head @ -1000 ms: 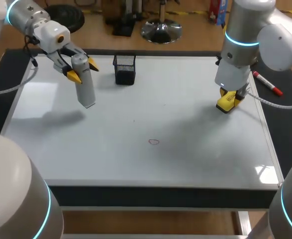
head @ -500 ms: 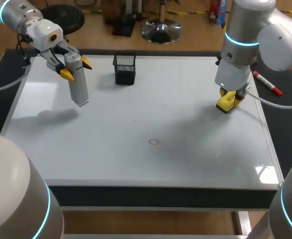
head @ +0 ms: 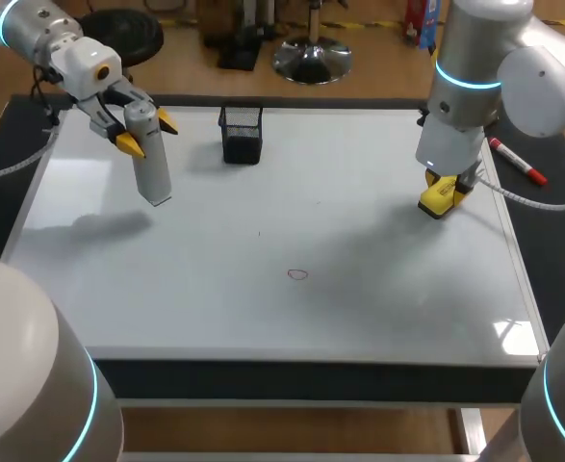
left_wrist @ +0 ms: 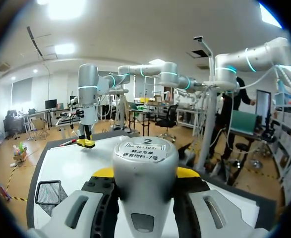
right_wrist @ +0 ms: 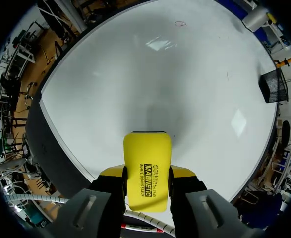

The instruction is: Pick up the inspection probe, press it on each red-marked spot on the whiteboard one by one, put down the probe, pick up the eraser, and wipe off all the red marks.

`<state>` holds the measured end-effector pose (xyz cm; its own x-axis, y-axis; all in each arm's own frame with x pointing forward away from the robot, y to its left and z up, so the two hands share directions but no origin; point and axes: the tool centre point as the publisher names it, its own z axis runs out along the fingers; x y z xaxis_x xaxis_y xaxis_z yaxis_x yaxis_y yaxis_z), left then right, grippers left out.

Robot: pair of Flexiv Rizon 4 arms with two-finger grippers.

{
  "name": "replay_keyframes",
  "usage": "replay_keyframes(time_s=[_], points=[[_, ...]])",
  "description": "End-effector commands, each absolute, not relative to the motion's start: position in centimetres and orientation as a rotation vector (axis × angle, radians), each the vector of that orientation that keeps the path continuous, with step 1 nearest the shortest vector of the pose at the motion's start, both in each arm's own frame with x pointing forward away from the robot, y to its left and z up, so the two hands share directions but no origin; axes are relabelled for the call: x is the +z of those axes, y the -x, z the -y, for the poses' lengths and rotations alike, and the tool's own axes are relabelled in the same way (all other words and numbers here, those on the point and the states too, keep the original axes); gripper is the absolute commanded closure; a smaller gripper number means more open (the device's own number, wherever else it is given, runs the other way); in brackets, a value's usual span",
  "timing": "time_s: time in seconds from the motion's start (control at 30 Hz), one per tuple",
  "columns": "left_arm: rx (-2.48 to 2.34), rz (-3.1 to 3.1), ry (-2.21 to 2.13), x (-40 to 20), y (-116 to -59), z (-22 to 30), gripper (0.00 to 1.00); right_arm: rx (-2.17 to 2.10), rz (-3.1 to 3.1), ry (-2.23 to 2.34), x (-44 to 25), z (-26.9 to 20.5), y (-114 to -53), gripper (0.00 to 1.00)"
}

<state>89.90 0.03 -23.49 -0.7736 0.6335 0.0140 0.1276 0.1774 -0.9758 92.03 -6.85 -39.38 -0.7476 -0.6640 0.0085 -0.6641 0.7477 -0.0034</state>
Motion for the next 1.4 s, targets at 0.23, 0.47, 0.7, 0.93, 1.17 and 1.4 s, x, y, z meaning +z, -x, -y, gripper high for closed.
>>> replay_keyframes(time_s=[0.23, 0.47, 0.7, 0.93, 1.17, 1.4], points=[[1.625, 2.048, 0.716, -23.3, -89.7, 0.1, 1.00, 0.104, 2.908, -1.247, -38.1, 2.9, -88.0, 1.00], [1.625, 2.048, 0.716, -23.3, -89.7, 0.1, 1.00, 0.132, 2.850, -1.367, -38.2, -1.2, -84.2, 1.00], [1.625, 2.048, 0.716, -23.3, -89.7, 0.1, 1.00, 0.144, 2.774, -1.520, -38.1, -5.2, -80.9, 1.00], [1.625, 2.048, 0.716, -23.3, -89.7, 0.1, 1.00, 0.199, 2.681, -1.666, -38.0, -8.9, -78.6, 1.00], [1.625, 2.048, 0.716, -23.3, -89.7, 0.1, 1.00, 0.287, 2.553, -1.802, -38.6, -12.6, -77.9, 1.00], [1.625, 2.048, 0.716, -23.3, -89.7, 0.1, 1.00, 0.307, 2.466, -1.911, -39.3, -15.7, -77.7, 1.00]])
